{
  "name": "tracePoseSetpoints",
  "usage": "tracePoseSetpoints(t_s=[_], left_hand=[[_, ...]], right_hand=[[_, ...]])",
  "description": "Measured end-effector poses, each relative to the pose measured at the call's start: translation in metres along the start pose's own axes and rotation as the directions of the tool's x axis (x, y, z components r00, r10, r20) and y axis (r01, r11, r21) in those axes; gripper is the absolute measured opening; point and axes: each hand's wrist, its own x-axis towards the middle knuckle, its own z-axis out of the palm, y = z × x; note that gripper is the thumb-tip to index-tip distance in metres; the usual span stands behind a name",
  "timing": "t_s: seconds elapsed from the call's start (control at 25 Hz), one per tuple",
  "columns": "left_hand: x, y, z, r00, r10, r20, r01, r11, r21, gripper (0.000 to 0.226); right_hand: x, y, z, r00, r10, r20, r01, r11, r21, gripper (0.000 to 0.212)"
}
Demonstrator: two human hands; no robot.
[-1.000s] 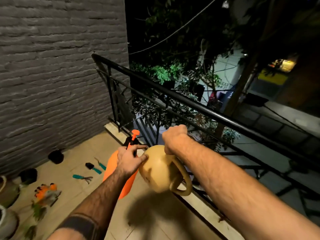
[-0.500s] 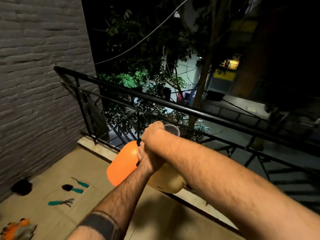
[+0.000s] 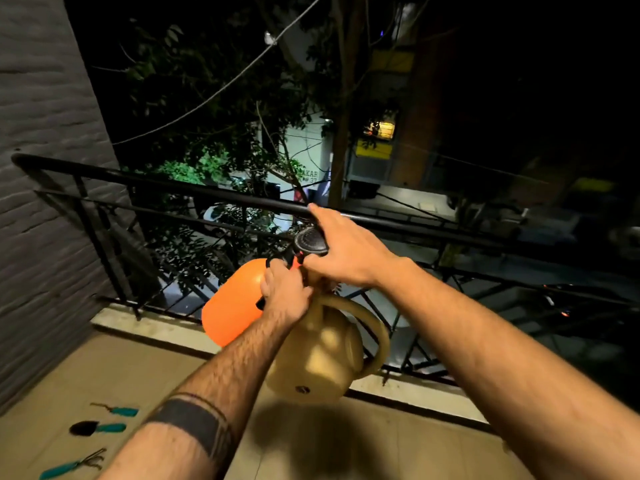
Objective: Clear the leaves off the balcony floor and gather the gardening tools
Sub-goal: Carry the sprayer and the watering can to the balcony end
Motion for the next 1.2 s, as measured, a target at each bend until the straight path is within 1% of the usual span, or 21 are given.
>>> tracePoseSetpoints(t_s=[0.04,0.08,0.12,0.16,0.2,0.28,0.32,0.4,0.52,0.56,0.64,0.76,0.8,0.88,0.92,1.0,1.12,1.2], left_hand=[[-0.002,0.003,-0.004,0.999,0.031,0.013,-0.031,0.999,0.034,0.055],[-0.002,0.005,-0.006,0.999,0.051,0.01,-0.052,0.998,0.027,0.059],[-0.006,0.011,-0.009,0.998,0.056,-0.004,-0.055,0.998,0.02,0.064],[-0.008,0.014,-0.01,0.998,0.06,-0.015,-0.06,0.998,0.003,0.07],[-0.011,0.016,-0.009,0.998,0.062,-0.019,-0.062,0.998,-0.019,0.076],[-0.016,0.022,-0.003,0.997,0.077,-0.029,-0.079,0.992,-0.094,0.085],[-0.02,0.027,0.001,0.996,0.078,-0.042,-0.083,0.989,-0.125,0.088],[-0.032,0.039,0.005,0.993,0.102,-0.051,-0.109,0.98,-0.165,0.091],[-0.045,0.051,0.011,0.99,0.138,-0.001,-0.137,0.979,-0.149,0.087],[-0.052,0.056,0.013,0.988,0.152,0.024,-0.147,0.978,-0.145,0.088],[-0.069,0.068,0.016,0.984,0.161,0.073,-0.147,0.976,-0.164,0.08],[-0.094,0.076,0.029,0.985,0.145,0.094,-0.109,0.942,-0.316,0.054],[-0.1,0.072,0.036,0.987,0.141,0.082,-0.101,0.924,-0.37,0.047],[-0.114,0.069,0.055,0.986,0.166,0.001,-0.144,0.86,-0.49,0.023],[-0.122,0.068,0.067,0.984,0.175,-0.016,-0.158,0.838,-0.522,0.015],[-0.145,0.073,0.089,0.982,0.189,0.022,-0.152,0.847,-0.509,0.026],[-0.179,0.093,0.119,0.97,0.213,0.122,-0.147,0.903,-0.403,0.02],[-0.194,0.107,0.143,0.963,0.179,0.201,-0.105,0.938,-0.331,0.02]], right_hand=[[-0.019,0.012,-0.005,0.995,0.071,-0.073,-0.059,0.986,0.157,0.097],[-0.038,0.023,-0.004,0.983,0.15,-0.109,-0.117,0.958,0.263,0.093],[-0.052,0.035,0.001,0.969,0.227,-0.094,-0.187,0.929,0.318,0.089],[-0.062,0.044,0.008,0.951,0.305,-0.043,-0.277,0.909,0.311,0.083],[-0.074,0.052,0.015,0.929,0.368,0.034,-0.364,0.894,0.261,0.08],[-0.094,0.062,0.031,0.874,0.456,0.169,-0.478,0.869,0.127,0.08],[-0.102,0.066,0.037,0.856,0.474,0.209,-0.497,0.864,0.077,0.078],[-0.118,0.073,0.046,0.844,0.488,0.222,-0.506,0.862,0.027,0.062],[-0.136,0.084,0.048,0.851,0.481,0.209,-0.493,0.87,0.005,0.032],[-0.144,0.089,0.047,0.857,0.469,0.213,-0.483,0.875,0.016,0.026],[-0.161,0.102,0.045,0.863,0.455,0.219,-0.474,0.879,0.043,0.021],[-0.195,0.131,0.042,0.829,0.52,0.204,-0.546,0.832,0.097,0.015],[-0.21,0.141,0.038,0.809,0.552,0.2,-0.579,0.807,0.117,0.012],[-0.251,0.168,0.028,0.782,0.597,0.182,-0.621,0.772,0.137,0.01],[-0.273,0.183,0.023,0.767,0.619,0.169,-0.64,0.756,0.136,0.01],[-0.319,0.211,0.015,0.732,0.664,0.151,-0.681,0.722,0.125,0.01],[-0.379,0.249,0.005,0.682,0.718,0.139,-0.731,0.675,0.102,0.013],[-0.409,0.271,0.005,0.654,0.74,0.155,-0.756,0.646,0.106,0.015]])
